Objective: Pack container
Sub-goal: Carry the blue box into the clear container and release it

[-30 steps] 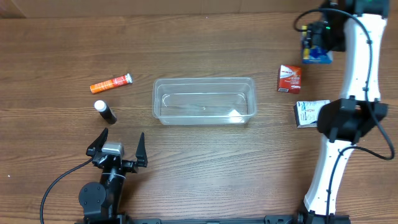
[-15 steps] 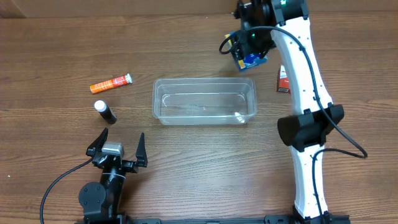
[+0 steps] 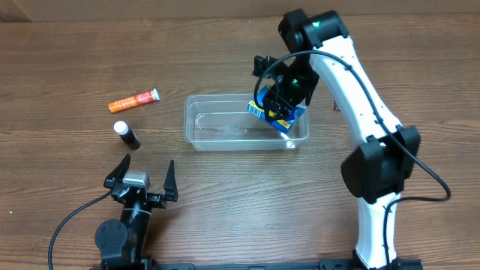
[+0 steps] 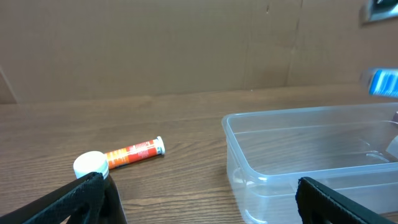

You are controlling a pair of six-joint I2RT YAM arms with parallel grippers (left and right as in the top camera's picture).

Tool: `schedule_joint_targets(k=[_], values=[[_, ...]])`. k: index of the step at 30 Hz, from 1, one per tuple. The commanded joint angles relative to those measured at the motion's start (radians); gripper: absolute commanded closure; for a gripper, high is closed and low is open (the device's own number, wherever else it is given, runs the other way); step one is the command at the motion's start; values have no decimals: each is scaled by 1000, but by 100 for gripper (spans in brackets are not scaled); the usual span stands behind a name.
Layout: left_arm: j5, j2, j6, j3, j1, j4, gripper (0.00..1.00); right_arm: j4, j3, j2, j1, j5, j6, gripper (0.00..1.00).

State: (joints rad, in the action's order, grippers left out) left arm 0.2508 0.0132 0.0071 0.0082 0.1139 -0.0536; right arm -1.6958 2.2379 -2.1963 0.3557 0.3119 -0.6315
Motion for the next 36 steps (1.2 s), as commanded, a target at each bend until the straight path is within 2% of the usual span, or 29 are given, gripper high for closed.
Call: schedule_joint_targets(k=[1,4,9,13,20,24,26,27,28,30,34,35,36], values=[[5,-8,8,-3,6,1,0,2,-49,52,4,70,-171,20],[5,-8,8,-3,6,1,0,2,-157,52,4,97,-317,20],[5,-8,8,-3,6,1,0,8,-224,51,4,119,-521,16],[5,-8,8,-3,6,1,0,66,-224,47,4,100,-551,12],[5,-8,8,-3,6,1,0,98,-224,45,3,89,-534,11],[5,-8,8,-3,6,1,0,158,-224,45,3,82,-328,13],[5,-8,8,-3,6,1,0,166,-223,45,3,82,-224,20],[5,-8,8,-3,6,1,0,165,-212,46,3,64,-151,27],[5,-8,8,-3,6,1,0,165,-197,46,3,40,-91,28],[5,-8,8,-3,6,1,0,154,-152,46,3,1,-20,24],[5,-8,8,-3,6,1,0,117,-14,48,-16,-127,145,5],[5,-8,8,-3,6,1,0,115,24,48,-39,-158,230,0],[4,-8,8,-3,6,1,0,115,48,48,-68,-182,311,0]])
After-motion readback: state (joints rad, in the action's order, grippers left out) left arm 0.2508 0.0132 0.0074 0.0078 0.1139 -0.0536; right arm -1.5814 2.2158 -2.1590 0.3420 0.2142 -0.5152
